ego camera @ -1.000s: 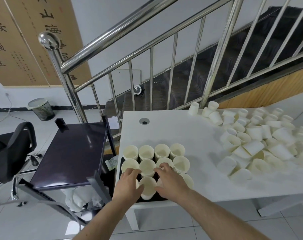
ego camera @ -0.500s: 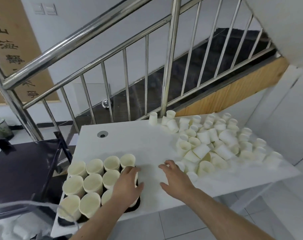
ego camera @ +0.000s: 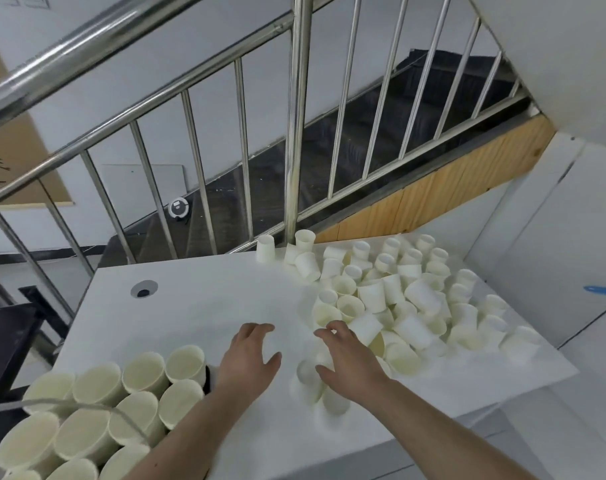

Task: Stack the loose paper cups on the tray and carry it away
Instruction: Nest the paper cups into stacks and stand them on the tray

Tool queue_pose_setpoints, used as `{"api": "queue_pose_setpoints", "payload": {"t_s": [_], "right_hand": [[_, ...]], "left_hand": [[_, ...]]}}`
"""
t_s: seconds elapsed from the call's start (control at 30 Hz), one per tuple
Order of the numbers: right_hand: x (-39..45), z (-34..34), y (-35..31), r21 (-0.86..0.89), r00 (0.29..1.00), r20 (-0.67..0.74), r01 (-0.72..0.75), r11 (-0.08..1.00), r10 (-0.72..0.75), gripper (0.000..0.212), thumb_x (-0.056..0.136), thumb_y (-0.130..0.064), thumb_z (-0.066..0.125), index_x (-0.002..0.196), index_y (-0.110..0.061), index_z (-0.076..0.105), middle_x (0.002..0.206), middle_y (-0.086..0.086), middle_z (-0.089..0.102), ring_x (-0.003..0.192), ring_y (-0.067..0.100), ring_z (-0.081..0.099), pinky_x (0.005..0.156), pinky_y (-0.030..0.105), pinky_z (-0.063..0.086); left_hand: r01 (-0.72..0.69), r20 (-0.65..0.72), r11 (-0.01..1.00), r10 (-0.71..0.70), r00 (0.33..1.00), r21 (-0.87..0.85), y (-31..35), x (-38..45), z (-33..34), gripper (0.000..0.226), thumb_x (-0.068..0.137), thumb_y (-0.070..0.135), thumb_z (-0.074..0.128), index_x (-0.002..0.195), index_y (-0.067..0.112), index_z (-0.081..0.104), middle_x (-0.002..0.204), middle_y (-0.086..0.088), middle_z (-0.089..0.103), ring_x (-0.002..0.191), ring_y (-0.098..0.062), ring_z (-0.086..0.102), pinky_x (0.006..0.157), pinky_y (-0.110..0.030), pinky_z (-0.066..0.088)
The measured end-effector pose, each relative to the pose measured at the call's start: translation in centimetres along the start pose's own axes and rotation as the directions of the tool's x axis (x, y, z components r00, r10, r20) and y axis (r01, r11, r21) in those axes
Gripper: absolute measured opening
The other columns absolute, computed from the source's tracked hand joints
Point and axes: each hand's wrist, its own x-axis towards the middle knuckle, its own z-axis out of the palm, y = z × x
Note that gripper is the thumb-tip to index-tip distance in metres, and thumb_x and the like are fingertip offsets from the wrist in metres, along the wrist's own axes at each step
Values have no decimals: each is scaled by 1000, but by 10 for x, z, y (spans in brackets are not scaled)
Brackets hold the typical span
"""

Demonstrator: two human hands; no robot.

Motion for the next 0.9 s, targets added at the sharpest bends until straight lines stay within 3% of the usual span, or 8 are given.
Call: {"api": "queue_pose_setpoints", "payload": {"t_s": [0.43, 0.7, 0.9], "right_hand": [[168, -3, 31, 17, 994, 99, 38, 999, -40, 61, 93, -39, 56, 147, -24, 31, 145, -5, 29, 129, 14, 39, 95, 31, 46], [262, 6, 30, 28, 985, 131, 114, 993, -117, 56, 95, -37, 53, 145, -22, 32, 144, -4, 30, 129, 17, 36, 94, 32, 45], [345, 13, 19, -24, 986, 133, 102, 994, -98, 53, 95, -34, 53, 142, -20, 34, 144, 2, 32, 127, 23, 35, 95, 39, 46]], "left_hand": [[146, -35, 988, -148, 988, -57, -23, 145, 15, 53, 87, 32, 61, 136, 25, 42, 136, 5, 42, 124, -15, 45, 94, -32, 46], [206, 7, 979, -206, 979, 1, -45, 186, 30, 58, 88, 36, 58, 140, 27, 34, 140, 9, 36, 126, -11, 42, 93, -26, 46], [239, 15, 970, -239, 971, -47, -58, 208, 45, 59, 88, 36, 58, 141, 30, 32, 140, 12, 33, 126, -7, 40, 93, -21, 43]]}}
